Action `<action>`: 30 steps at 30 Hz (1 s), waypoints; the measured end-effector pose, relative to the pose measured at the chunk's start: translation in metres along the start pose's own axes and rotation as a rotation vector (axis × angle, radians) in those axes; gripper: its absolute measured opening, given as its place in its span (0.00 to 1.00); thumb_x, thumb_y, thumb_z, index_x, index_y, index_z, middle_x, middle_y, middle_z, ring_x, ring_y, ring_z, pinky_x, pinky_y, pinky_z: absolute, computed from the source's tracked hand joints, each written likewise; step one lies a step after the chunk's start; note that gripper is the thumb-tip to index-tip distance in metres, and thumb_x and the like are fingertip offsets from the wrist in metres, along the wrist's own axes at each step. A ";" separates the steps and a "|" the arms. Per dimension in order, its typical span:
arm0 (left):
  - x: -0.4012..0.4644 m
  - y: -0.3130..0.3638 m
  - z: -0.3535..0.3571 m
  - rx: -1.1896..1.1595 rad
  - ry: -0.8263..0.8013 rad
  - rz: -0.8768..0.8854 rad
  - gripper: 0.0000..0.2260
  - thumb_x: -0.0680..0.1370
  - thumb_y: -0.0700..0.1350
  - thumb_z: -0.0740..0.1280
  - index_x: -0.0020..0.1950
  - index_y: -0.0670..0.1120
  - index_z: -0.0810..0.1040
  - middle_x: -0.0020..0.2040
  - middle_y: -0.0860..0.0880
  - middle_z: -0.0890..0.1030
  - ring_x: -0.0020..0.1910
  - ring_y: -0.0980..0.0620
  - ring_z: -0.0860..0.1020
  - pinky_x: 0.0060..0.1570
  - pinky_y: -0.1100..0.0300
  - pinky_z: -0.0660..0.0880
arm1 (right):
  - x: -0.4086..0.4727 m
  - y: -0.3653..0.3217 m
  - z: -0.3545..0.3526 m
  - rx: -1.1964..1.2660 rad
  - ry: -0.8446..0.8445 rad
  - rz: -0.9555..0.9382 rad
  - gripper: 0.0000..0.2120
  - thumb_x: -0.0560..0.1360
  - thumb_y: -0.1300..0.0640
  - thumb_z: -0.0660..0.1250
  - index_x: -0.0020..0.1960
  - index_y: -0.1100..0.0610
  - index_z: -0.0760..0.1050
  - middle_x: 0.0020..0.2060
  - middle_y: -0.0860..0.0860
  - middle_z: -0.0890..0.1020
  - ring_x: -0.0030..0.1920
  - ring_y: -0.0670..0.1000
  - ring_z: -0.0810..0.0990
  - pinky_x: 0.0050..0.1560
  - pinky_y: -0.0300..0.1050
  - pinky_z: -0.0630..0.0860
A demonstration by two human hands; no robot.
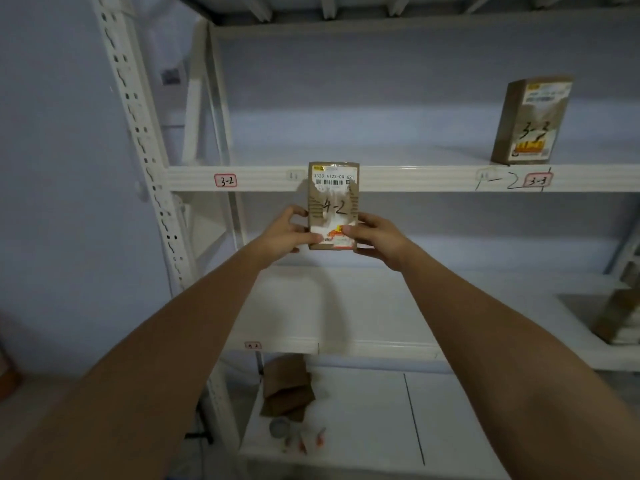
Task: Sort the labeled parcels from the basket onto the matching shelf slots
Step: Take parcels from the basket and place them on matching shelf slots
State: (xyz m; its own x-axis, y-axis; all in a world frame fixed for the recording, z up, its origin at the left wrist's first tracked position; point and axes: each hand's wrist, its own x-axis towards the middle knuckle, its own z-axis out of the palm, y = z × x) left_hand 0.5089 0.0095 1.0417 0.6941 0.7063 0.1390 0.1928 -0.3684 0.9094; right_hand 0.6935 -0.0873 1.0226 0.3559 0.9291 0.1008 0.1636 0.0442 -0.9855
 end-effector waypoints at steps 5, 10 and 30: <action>0.004 -0.017 0.013 -0.016 -0.082 -0.018 0.22 0.73 0.41 0.72 0.61 0.49 0.66 0.51 0.47 0.81 0.51 0.49 0.78 0.53 0.53 0.73 | -0.020 0.016 -0.003 -0.016 0.056 0.037 0.25 0.73 0.56 0.71 0.68 0.53 0.70 0.53 0.49 0.83 0.52 0.49 0.82 0.61 0.50 0.75; 0.006 -0.028 0.024 -0.071 -0.143 0.011 0.22 0.73 0.42 0.72 0.62 0.49 0.66 0.50 0.48 0.82 0.50 0.51 0.78 0.47 0.58 0.74 | -0.035 0.019 -0.005 -0.021 0.129 0.076 0.25 0.73 0.57 0.71 0.68 0.53 0.70 0.54 0.50 0.83 0.54 0.50 0.81 0.62 0.51 0.74; 0.032 -0.265 -0.043 -0.068 -0.070 -0.340 0.27 0.69 0.27 0.71 0.58 0.43 0.60 0.52 0.39 0.78 0.49 0.42 0.78 0.47 0.51 0.77 | 0.083 0.191 0.149 -0.039 -0.010 0.332 0.28 0.68 0.69 0.73 0.66 0.58 0.70 0.58 0.57 0.80 0.55 0.55 0.79 0.44 0.42 0.76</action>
State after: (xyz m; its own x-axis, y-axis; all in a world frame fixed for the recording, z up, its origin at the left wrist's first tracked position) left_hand 0.4501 0.1551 0.8220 0.6442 0.7379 -0.2011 0.3758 -0.0764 0.9235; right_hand 0.6178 0.0532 0.8223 0.3866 0.8941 -0.2262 0.0757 -0.2752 -0.9584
